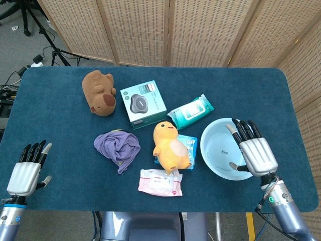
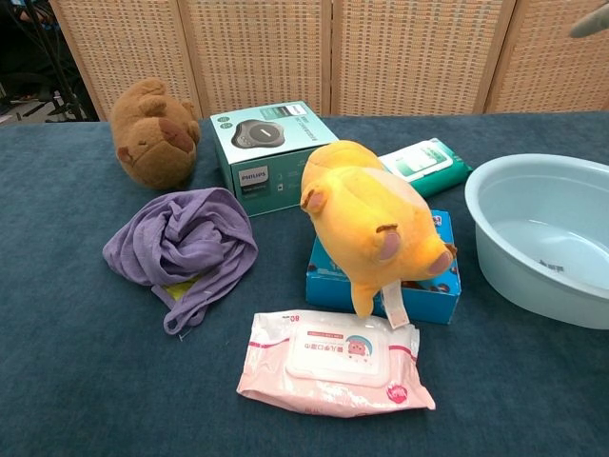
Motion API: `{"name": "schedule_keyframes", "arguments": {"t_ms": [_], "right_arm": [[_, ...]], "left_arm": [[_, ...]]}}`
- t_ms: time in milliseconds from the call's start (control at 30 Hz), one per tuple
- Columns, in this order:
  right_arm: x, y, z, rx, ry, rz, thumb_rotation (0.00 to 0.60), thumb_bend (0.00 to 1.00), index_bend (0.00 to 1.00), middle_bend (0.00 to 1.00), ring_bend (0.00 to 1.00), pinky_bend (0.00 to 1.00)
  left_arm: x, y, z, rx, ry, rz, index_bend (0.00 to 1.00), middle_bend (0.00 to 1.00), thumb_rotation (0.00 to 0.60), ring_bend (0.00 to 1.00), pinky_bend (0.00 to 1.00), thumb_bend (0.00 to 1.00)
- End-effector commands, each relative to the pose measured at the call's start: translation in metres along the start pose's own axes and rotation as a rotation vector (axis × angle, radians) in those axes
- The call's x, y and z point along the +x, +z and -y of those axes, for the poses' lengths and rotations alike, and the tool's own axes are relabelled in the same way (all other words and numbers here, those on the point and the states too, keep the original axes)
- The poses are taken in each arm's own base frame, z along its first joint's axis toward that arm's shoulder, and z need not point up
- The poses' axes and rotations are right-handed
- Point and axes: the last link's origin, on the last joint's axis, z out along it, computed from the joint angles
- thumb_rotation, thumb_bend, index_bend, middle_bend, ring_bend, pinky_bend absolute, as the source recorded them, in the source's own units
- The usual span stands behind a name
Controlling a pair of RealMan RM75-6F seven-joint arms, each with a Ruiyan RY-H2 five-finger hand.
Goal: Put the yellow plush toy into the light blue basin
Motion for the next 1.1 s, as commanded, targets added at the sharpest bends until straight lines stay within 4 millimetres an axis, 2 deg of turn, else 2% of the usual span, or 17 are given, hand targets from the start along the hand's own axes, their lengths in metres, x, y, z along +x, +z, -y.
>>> {"name": "schedule_keyframes", "arguments": {"t_ms": [33, 200, 233, 267, 367, 500, 667, 1100], "right_arm": [[0.031, 0.035, 0.042, 0.076, 0.007, 0.068, 0.6, 0.0, 0.0, 0.0, 0.0, 0.0], [0.038, 0.058, 0.072, 0.102, 0.086, 0.144, 0.6, 0.0, 0.0, 0.0, 0.0, 0.0], [0.039, 0.063, 0.08, 0.112, 0.111, 0.164, 0.6, 0.0, 0.0, 0.0, 0.0, 0.0], [0.037, 0.071, 0.1, 0.145, 0.196, 0.216, 0.6, 0.0, 0.0, 0.0, 0.0, 0.0], [0.038, 0.089, 0.12, 0.127, 0.252, 0.291, 0.6, 0.0, 0.0, 0.0, 0.0, 0.0], [0.034, 0.103, 0.144, 0.065, 0.363, 0.39, 0.6, 0.0, 0.0, 0.0, 0.0, 0.0], [0.03, 0.115, 0.163, -0.005, 0.44, 0.477, 0.6, 0.0, 0.0, 0.0, 0.0, 0.0], [0.018, 0.135, 0.194, -0.004, 0.39, 0.506, 0.6, 0.0, 0.0, 0.0, 0.0, 0.0]], "left_arm": [[-0.002, 0.003, 0.003, 0.008, -0.007, 0.01, 0.0, 0.0, 0.6, 0.0, 0.0, 0.2], [-0.003, 0.006, 0.005, 0.013, -0.022, 0.02, 0.0, 0.0, 0.6, 0.0, 0.0, 0.2], [-0.004, 0.006, 0.005, 0.013, -0.025, 0.022, 0.0, 0.0, 0.6, 0.0, 0.0, 0.2], [-0.005, 0.007, 0.006, 0.014, -0.032, 0.033, 0.0, 0.0, 0.6, 0.0, 0.0, 0.2], [-0.007, 0.009, 0.007, 0.014, -0.038, 0.045, 0.0, 0.0, 0.6, 0.0, 0.0, 0.2], [-0.008, 0.012, 0.011, 0.023, -0.051, 0.058, 0.0, 0.0, 0.6, 0.0, 0.0, 0.2], [-0.009, 0.014, 0.014, 0.028, -0.061, 0.068, 0.0, 0.0, 0.6, 0.0, 0.0, 0.2], [-0.01, 0.016, 0.018, 0.034, -0.091, 0.081, 0.0, 0.0, 0.6, 0.0, 0.0, 0.21]]}}
